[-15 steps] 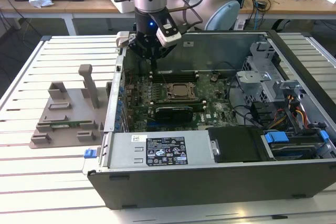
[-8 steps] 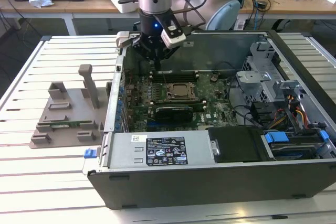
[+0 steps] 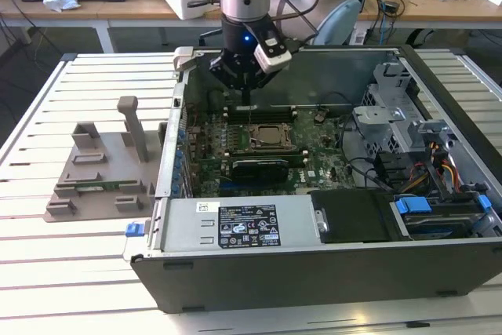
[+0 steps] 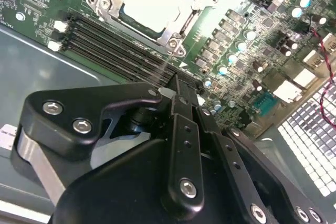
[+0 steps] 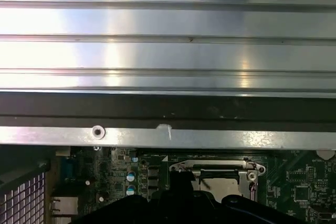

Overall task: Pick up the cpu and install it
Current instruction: 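Install the first cpu locking lever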

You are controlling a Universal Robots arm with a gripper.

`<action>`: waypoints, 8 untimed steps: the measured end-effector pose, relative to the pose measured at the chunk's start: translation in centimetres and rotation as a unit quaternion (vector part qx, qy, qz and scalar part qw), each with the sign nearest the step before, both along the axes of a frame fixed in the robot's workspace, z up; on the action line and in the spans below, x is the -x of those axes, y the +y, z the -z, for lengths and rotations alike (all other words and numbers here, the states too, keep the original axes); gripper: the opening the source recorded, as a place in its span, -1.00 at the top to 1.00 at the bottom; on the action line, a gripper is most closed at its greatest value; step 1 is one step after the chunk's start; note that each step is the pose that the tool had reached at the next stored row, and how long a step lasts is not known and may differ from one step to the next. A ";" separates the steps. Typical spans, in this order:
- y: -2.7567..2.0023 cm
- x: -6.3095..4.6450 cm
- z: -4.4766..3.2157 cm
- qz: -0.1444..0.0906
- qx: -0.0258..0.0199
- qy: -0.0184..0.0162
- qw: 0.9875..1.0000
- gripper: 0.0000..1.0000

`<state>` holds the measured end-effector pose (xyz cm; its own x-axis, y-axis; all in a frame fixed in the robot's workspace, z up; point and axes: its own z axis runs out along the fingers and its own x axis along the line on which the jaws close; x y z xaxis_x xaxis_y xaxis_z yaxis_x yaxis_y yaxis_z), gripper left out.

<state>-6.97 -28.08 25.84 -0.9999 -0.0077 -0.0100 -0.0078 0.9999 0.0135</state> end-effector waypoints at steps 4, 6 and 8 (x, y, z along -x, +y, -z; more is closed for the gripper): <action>0.00 -0.2 1.22 0.000 0.000 0.000 1.000 0.79; 0.00 -0.2 1.46 0.000 0.000 0.000 1.000 0.79; 0.00 -0.2 1.55 0.000 0.000 0.000 1.000 0.79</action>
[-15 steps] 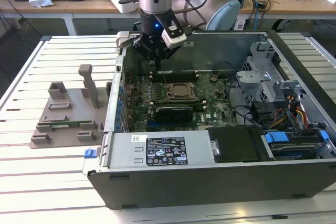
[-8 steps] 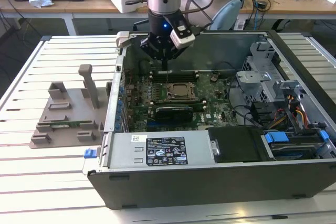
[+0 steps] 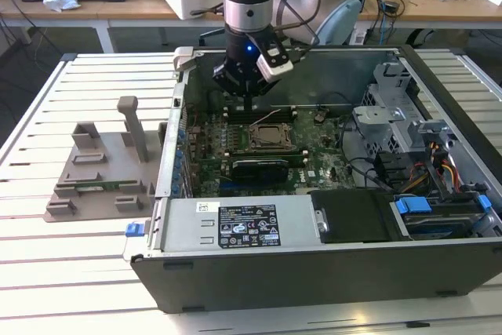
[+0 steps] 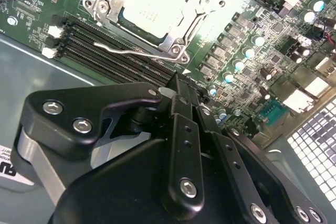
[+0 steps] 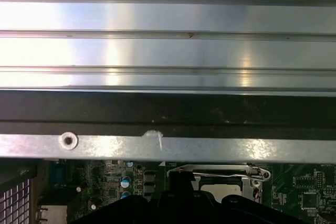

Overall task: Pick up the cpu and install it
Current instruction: 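Install the first cpu locking lever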

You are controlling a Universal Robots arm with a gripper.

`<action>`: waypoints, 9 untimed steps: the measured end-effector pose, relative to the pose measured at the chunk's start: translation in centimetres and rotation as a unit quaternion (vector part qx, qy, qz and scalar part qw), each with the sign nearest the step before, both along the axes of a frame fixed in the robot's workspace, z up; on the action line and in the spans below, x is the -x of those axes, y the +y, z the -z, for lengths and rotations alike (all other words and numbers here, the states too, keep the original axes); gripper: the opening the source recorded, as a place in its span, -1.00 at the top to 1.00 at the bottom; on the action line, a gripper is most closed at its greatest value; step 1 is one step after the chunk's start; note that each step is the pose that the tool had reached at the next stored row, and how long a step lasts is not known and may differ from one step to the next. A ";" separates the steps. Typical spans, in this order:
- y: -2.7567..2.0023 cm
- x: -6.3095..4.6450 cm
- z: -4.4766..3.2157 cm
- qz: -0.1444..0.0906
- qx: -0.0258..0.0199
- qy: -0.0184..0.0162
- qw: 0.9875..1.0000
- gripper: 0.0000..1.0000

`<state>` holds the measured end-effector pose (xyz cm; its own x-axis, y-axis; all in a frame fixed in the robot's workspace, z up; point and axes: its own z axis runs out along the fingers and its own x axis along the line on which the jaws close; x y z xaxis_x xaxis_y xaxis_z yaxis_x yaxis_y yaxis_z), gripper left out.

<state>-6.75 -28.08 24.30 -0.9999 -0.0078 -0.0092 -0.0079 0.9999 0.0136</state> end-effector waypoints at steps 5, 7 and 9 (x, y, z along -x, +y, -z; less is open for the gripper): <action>0.00 0.0 0.21 0.000 0.000 0.000 1.000 0.79; 0.00 0.0 0.41 0.000 0.000 0.000 1.000 0.79; 0.00 0.0 0.61 0.000 0.000 0.000 1.000 0.79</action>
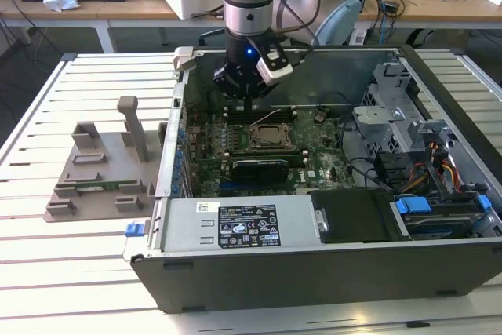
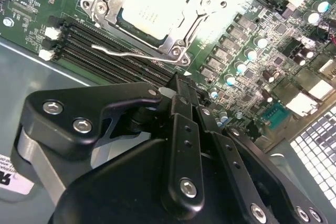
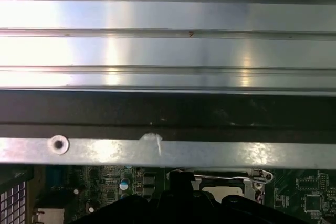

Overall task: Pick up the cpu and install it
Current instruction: 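Install the first cpu locking lever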

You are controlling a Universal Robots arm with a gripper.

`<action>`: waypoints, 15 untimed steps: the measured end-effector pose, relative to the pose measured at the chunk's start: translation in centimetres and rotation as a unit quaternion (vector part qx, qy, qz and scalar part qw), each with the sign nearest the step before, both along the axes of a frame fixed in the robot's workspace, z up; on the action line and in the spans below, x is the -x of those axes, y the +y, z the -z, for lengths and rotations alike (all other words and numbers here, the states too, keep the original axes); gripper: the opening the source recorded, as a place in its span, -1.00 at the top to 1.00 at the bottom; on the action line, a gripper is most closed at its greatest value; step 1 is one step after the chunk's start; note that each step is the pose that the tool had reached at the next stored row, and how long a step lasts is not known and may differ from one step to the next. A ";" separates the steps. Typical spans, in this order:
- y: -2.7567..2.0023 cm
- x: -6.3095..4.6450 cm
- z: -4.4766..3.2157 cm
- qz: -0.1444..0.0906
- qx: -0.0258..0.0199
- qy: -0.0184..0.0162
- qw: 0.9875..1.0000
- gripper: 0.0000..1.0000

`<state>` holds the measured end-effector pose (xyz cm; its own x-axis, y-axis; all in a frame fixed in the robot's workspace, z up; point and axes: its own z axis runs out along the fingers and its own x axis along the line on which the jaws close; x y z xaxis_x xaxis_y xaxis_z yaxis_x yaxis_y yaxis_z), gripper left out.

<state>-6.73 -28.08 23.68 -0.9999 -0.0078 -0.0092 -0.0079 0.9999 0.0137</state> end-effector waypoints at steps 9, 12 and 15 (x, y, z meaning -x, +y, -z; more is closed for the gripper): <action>-0.02 -0.1 0.81 0.000 -0.024 0.000 1.000 0.79; -0.02 -0.2 0.91 -0.005 -0.025 0.000 1.000 0.79; -0.02 -0.4 1.08 -0.013 -0.025 0.000 1.000 0.79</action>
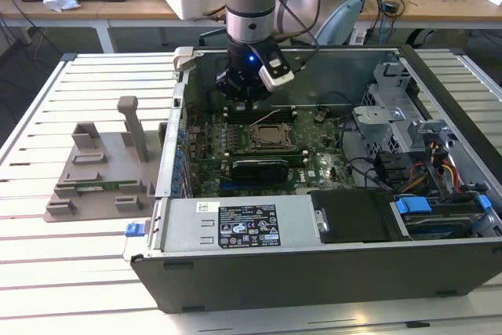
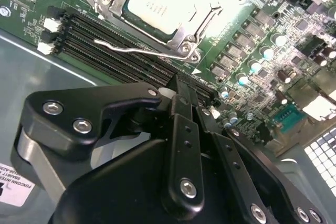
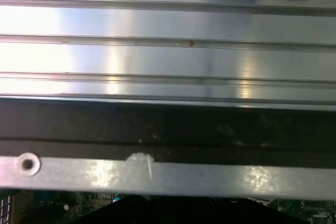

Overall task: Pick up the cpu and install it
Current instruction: 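Install the first cpu locking lever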

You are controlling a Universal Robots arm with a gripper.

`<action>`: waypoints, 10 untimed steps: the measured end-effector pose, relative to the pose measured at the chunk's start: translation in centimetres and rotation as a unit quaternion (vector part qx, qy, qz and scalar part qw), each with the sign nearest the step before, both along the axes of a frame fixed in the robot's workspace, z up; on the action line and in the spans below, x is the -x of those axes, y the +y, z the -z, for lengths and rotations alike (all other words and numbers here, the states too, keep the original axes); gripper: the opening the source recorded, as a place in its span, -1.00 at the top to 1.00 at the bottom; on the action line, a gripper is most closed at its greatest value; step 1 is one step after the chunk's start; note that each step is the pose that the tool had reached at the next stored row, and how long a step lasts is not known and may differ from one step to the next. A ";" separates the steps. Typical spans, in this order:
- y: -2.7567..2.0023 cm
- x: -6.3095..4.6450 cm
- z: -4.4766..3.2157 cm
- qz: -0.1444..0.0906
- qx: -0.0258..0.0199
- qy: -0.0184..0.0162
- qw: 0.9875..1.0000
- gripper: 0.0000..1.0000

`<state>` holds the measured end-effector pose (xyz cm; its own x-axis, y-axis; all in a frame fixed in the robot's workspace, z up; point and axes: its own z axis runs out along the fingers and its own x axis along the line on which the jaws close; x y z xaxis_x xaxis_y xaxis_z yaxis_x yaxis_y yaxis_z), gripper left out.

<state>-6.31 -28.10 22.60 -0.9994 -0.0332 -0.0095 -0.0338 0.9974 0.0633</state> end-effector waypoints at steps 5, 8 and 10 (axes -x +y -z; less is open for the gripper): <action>0.00 -0.9 0.20 -0.003 0.000 0.000 1.000 0.79; -0.06 -1.0 0.30 -0.003 0.000 0.000 1.000 0.79; -0.06 -1.2 0.38 -0.003 0.000 0.000 1.000 0.79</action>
<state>-5.14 -28.16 22.22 -0.9992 -0.0396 -0.0085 -0.0400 0.9972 0.0633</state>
